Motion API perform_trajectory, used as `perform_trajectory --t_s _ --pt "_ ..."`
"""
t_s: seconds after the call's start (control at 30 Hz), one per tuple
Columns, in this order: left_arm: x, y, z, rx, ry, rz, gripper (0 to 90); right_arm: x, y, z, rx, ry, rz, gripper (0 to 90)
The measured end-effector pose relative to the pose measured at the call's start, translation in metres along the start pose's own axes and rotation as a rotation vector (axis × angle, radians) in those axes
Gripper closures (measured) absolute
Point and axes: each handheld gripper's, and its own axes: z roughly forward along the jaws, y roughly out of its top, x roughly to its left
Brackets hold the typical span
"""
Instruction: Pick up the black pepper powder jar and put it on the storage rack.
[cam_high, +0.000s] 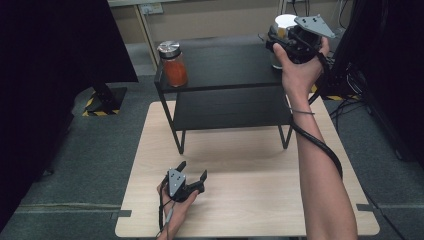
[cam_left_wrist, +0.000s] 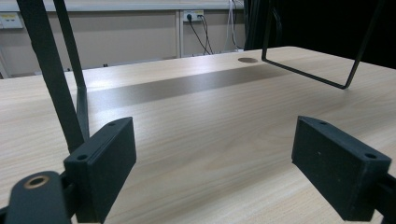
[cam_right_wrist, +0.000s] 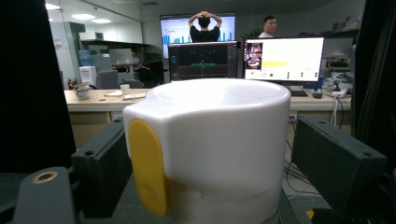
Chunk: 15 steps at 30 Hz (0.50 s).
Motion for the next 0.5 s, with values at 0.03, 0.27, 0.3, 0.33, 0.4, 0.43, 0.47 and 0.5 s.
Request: perform_trajectory --t_s 0.03,0.27,0.3,0.33,0.4,0.43,0.47,0.5 --pt "0.0 0.0 0.0 0.0 0.0 0.0 13.1 -0.001 0.0 -0.001 0.003 0.005 -0.001 14.6" --pt "0.0 0.0 0.0 0.0 -0.001 0.0 13.1 -0.005 -0.005 -0.01 0.003 0.018 -0.007 13.2" --pt "0.0 0.0 0.0 0.0 -0.001 0.0 13.1 -0.007 -0.004 -0.011 0.011 0.026 -0.011 12.6" --pt "0.0 0.0 0.0 0.0 -0.001 0.001 13.1 -0.007 -0.004 -0.013 0.012 0.029 -0.015 12.4" --pt "0.0 0.0 0.0 -0.001 0.0 0.0 13.1 -0.009 -0.006 -0.018 0.004 0.034 -0.018 12.3" --pt "0.0 0.0 0.0 -0.001 0.0 0.0 13.1 -0.01 -0.006 -0.02 0.004 0.039 -0.018 12.1" --pt "0.0 0.0 0.0 -0.001 -0.001 -0.001 13.1 -0.011 -0.007 -0.022 0.001 0.041 -0.019 12.1" --pt "0.0 0.0 0.0 -0.001 -0.001 -0.002 13.1 -0.011 -0.007 -0.024 0.001 0.042 -0.018 12.0"
